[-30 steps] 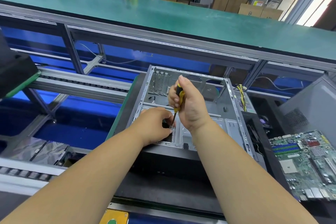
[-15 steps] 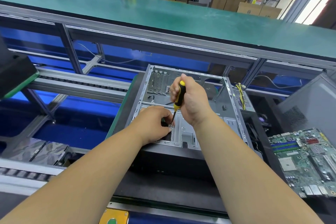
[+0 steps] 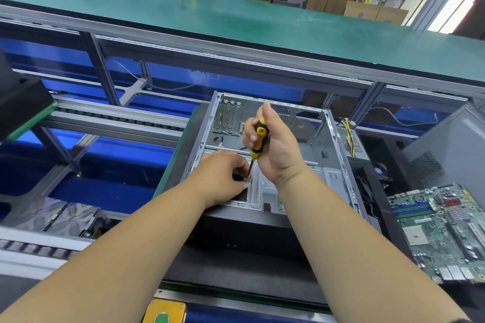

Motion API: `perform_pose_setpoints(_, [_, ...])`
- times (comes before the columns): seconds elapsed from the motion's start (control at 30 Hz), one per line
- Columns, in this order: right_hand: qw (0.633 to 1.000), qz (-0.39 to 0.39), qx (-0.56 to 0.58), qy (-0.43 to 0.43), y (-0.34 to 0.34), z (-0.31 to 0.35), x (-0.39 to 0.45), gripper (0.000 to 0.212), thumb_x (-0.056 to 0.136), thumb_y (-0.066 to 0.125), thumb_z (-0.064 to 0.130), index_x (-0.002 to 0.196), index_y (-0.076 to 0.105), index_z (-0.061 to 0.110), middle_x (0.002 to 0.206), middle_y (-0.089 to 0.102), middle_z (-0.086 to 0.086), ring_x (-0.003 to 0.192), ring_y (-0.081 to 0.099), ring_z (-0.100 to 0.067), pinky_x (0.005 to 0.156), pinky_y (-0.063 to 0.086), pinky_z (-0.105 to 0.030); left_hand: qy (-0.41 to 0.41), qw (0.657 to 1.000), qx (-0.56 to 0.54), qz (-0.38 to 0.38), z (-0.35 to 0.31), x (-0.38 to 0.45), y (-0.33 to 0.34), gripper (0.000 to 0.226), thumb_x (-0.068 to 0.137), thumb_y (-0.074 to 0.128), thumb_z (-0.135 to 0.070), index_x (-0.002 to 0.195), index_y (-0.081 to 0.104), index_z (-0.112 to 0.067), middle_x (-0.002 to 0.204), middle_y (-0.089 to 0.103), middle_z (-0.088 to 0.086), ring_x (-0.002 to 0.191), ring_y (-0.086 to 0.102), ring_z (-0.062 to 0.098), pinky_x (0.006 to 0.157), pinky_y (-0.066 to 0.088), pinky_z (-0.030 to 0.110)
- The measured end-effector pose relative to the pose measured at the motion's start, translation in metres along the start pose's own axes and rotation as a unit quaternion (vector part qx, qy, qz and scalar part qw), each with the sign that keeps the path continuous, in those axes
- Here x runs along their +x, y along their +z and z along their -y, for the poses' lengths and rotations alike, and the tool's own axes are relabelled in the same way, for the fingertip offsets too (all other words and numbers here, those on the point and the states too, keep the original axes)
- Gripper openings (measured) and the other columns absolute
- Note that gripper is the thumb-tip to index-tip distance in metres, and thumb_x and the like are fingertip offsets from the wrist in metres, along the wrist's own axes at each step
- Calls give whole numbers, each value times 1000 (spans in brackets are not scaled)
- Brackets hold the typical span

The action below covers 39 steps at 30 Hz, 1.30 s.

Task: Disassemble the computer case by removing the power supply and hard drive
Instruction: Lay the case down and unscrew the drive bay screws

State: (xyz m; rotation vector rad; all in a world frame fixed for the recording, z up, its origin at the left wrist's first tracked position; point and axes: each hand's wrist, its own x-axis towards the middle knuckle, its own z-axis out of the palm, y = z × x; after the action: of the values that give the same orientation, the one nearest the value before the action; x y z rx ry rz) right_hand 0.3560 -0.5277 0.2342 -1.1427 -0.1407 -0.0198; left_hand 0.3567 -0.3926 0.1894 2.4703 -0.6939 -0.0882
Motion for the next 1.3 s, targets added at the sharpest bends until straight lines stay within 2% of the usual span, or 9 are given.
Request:
perform_pose_setpoints(0.17, [995, -15, -96, 25, 4, 4, 1, 49, 100, 48, 38, 56, 58, 21, 75, 68, -1, 63, 56, -13, 73, 45, -28, -2, 1000, 10, -1, 1, 0, 0, 9, 79, 71, -31, 85, 67, -26, 83, 58, -12, 91, 53, 13, 88, 43, 31])
perform_pose_setpoints(0.33, [996, -44, -65, 42, 7, 9, 1, 50, 104, 42, 40, 66, 65, 17, 57, 49, 2, 51, 42, -13, 60, 43, -24, 1, 1000, 16, 5, 1, 0, 0, 11, 80, 71, -32, 90, 69, -26, 89, 61, -11, 95, 53, 13, 93, 44, 35])
perform_pose_setpoints(0.47, [998, -39, -32, 43, 7, 5, 2, 48, 104, 34, 48, 76, 53, 14, 50, 36, 2, 48, 31, -14, 51, 35, -21, 1, 1000, 14, 0, 2, 1, 1, 11, 79, 71, -31, 89, 68, -27, 88, 61, -12, 94, 54, 12, 93, 45, 35])
perform_pose_setpoints(0.57, [999, -23, 10, 31, 6, 3, 1, 48, 97, 40, 56, 76, 49, 14, 49, 36, 2, 47, 29, -14, 49, 35, -21, 3, 1000, 14, -1, 2, 0, 1, 12, 79, 72, -32, 90, 69, -27, 89, 61, -11, 94, 54, 12, 93, 45, 36])
perform_pose_setpoints(0.7, [1000, -11, -2, 21, 2, 2, -3, 31, 92, 51, 43, 76, 44, 16, 55, 42, 1, 53, 35, -15, 56, 34, -25, 3, 1000, 9, -7, 2, 0, 2, 11, 79, 72, -31, 88, 69, -27, 87, 61, -12, 92, 54, 10, 93, 45, 36])
perform_pose_setpoints(0.87, [999, -14, -14, 40, -1, 4, -2, 39, 100, 48, 38, 73, 61, 12, 67, 56, -2, 61, 50, -16, 65, 44, -27, 2, 1000, 15, -5, 1, 0, 1, 11, 80, 72, -33, 88, 69, -27, 88, 61, -12, 92, 54, 11, 92, 45, 35])
perform_pose_setpoints(1.13, [999, -19, -22, 42, 6, 2, -1, 57, 106, 28, 46, 70, 56, 11, 51, 36, 1, 48, 31, -14, 49, 31, -23, 1, 1000, 5, -2, 1, -1, 1, 9, 80, 73, -31, 86, 67, -27, 85, 60, -11, 90, 55, 12, 92, 46, 35])
perform_pose_setpoints(1.23, [999, -4, 9, 30, 5, 1, -4, 49, 98, 37, 52, 74, 51, 12, 49, 36, 3, 48, 29, -14, 49, 27, -24, 0, 1000, 4, -1, 1, -1, 1, 10, 80, 73, -31, 88, 68, -27, 87, 62, -11, 92, 55, 12, 94, 45, 37])
perform_pose_setpoints(1.3, [999, -1, 19, 27, 5, 2, -5, 35, 93, 46, 44, 74, 46, 14, 51, 37, 2, 49, 29, -15, 51, 25, -26, 1, 1000, 1, 0, 1, 0, 1, 9, 80, 73, -30, 86, 67, -27, 88, 61, -11, 93, 55, 12, 95, 45, 37])
